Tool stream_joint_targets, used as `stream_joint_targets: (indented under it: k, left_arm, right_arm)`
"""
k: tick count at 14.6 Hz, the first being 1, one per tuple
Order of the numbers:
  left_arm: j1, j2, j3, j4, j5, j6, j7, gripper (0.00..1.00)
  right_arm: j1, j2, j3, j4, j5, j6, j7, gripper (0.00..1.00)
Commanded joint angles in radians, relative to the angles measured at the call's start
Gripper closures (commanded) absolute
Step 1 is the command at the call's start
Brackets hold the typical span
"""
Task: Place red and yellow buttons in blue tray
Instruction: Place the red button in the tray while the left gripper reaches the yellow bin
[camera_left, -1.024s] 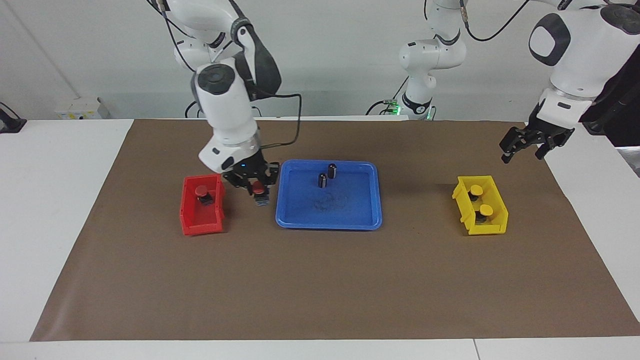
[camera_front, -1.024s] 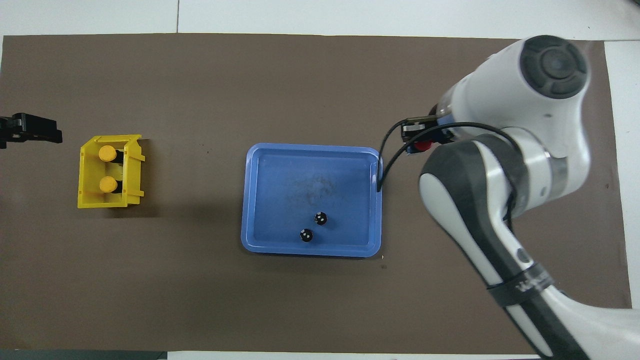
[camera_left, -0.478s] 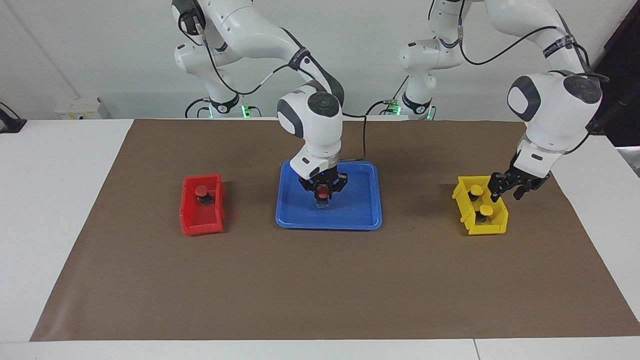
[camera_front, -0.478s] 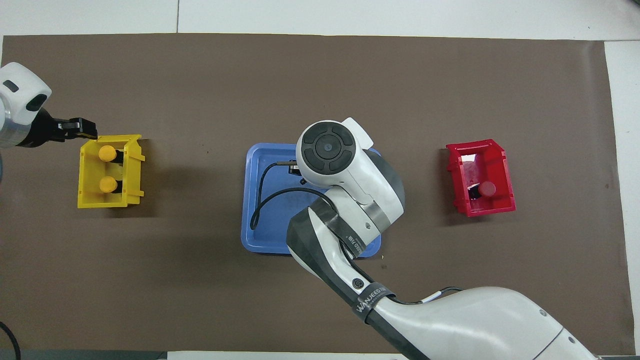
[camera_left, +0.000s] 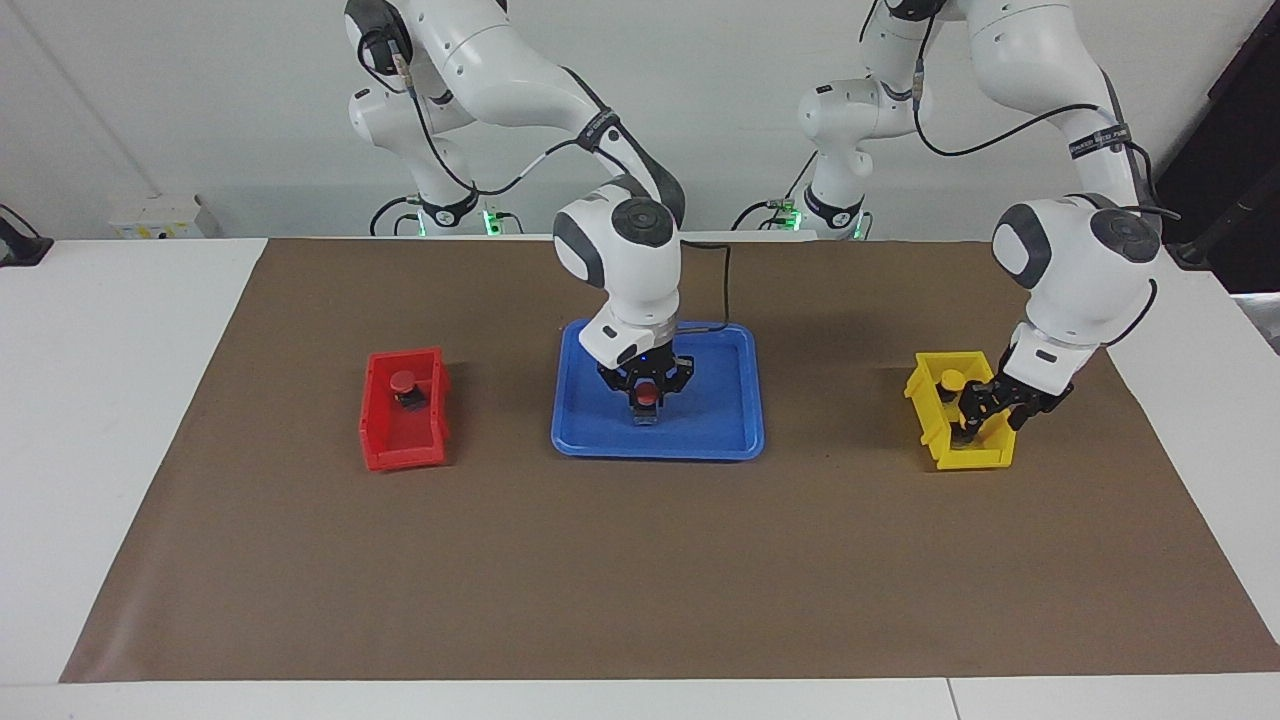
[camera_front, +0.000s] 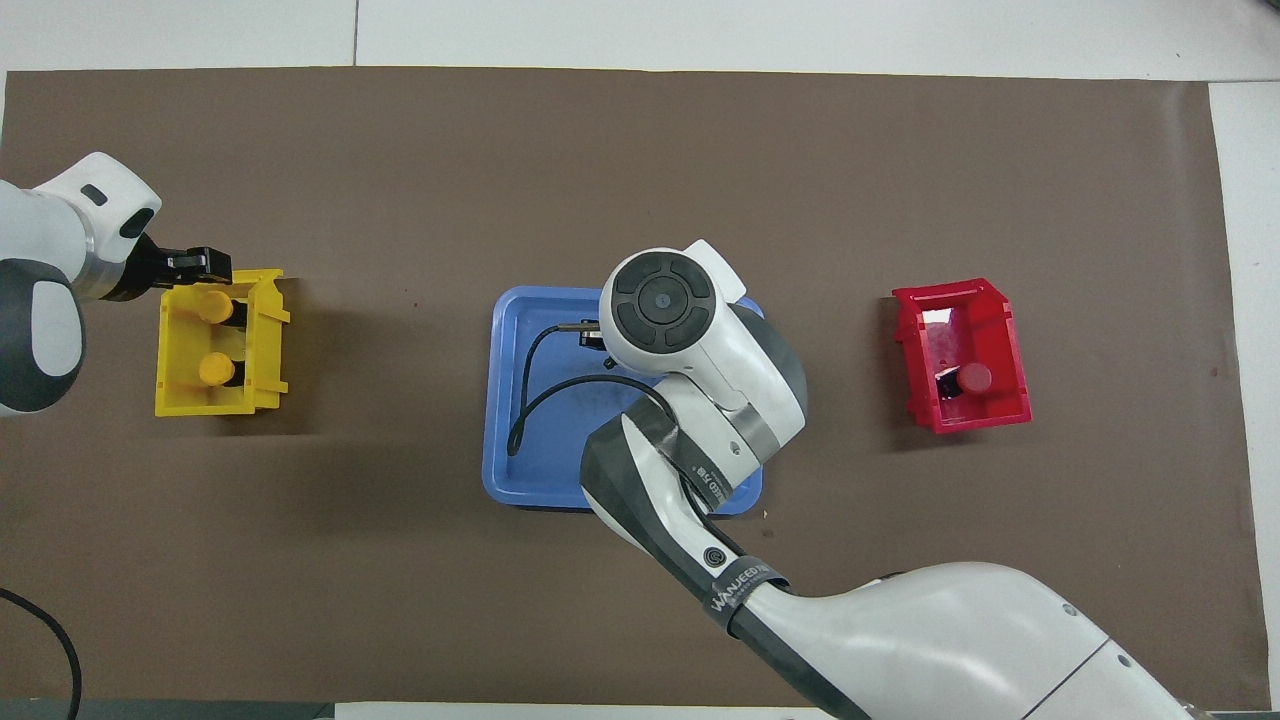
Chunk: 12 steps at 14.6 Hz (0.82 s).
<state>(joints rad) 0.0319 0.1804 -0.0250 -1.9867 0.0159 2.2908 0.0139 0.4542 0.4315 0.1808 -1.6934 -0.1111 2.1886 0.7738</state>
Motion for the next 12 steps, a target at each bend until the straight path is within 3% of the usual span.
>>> stream_joint_targets:
  k: [1,3,5,6,7,8,10,12]
  left_arm:
    - [-0.01,-0.024,0.005,-0.079,-0.007,0.068,0.011,0.31]
    - [-0.009,-0.039,0.004,-0.118,-0.007,0.094,0.012,0.31]
    - [-0.007,-0.039,0.005,-0.119,-0.007,0.098,0.012,0.31]
    - [-0.007,-0.039,0.005,-0.119,-0.007,0.096,0.011,0.5]
    - [-0.006,-0.039,0.005,-0.119,-0.007,0.095,0.011,0.86]
    - [0.0,-0.039,0.005,-0.119,-0.007,0.095,0.014,0.98]
    - [-0.001,-0.033,0.005,-0.094,-0.007,0.078,0.009,0.99]
    - [-0.01,-0.021,0.007,0.021,0.002,-0.043,0.008,0.99]
  right_arm:
    - [-0.017,-0.008,0.003,-0.006,-0.016,0.011,0.01,0.35]
    - [-0.035,-0.014,0.002,0.073,-0.018,-0.098,-0.013,0.35]
    - [-0.115,-0.057,0.002,0.121,-0.021,-0.243,-0.179,0.35]
    - [-0.181,-0.119,0.002,0.08,-0.012,-0.268,-0.303,0.35]
    - [-0.251,-0.193,0.003,0.005,-0.001,-0.276,-0.412,0.35]
    - [-0.308,-0.251,0.003,-0.067,0.026,-0.273,-0.512,0.35]
    - [-0.397,-0.368,0.002,-0.222,0.099,-0.253,-0.692,0.35]
    - [-0.494,-0.427,0.002,-0.308,0.106,-0.233,-0.816,0.35]
